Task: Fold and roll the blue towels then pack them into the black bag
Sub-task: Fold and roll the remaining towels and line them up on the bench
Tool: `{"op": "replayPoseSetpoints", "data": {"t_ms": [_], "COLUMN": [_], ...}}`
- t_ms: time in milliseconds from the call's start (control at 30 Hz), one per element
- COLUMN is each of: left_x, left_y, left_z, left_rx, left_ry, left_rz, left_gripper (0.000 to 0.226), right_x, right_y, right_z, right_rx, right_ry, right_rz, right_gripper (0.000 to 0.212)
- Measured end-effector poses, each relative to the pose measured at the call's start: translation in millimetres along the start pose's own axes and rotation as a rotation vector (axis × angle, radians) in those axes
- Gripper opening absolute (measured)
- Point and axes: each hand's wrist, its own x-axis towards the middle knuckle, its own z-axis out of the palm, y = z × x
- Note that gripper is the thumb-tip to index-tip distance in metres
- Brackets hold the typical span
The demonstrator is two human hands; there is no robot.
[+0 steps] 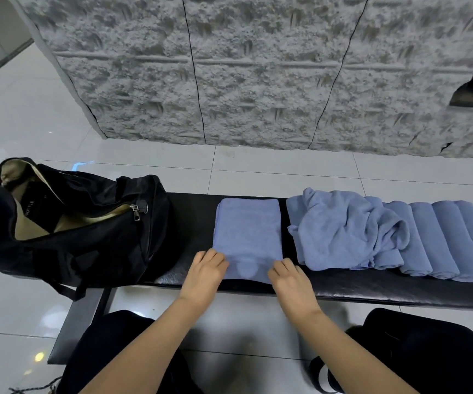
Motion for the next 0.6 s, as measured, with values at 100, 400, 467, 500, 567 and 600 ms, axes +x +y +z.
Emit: {"op": "replayPoseSetpoints", "data": {"t_ms": [100, 400, 467, 500, 567, 600], "left_x": [-10.2, -6.5, -4.0, -0.8, 9.8, 15.4], "left_y": [-2.2, -5.3, -6.0, -5.2, -3.1, -1.1], "left_z": [4.6, -9.4, -16.5, -19.0, -21.1, -19.8], "left_rx": [-0.011, 0.063, 0.027, 0.006, -0.036, -0.062], "left_ry": [0.020, -0.079, -0.221, -0.282, -0.320, -0.274], "left_rz": [0.051, -0.028, -0.070, -0.102, -0.173, -0.214], "left_gripper": [0.029, 0.024, 0.014, 0.015, 0.016, 0.015], "right_x": [-11.4, 4.6, 5.7, 9.6, 18.6, 22.3], "right_y": [5.7, 10.8, 12.4, 14.1, 13.6, 12.3], "right_z": [11.2, -14.1, -24.2, -26.0, -25.0, -23.3], "right_rx": [0.016, 0.179, 0.209, 0.229, 0.223, 0.183], "right_ry": [0.034, -0.085, -0.221, -0.292, -0.280, -0.181], "right_rz": [-0.055, 0.108, 0.137, 0.154, 0.197, 0.205], "right_gripper": [0.027, 0.036, 0.020, 0.015, 0.013, 0.015]}}
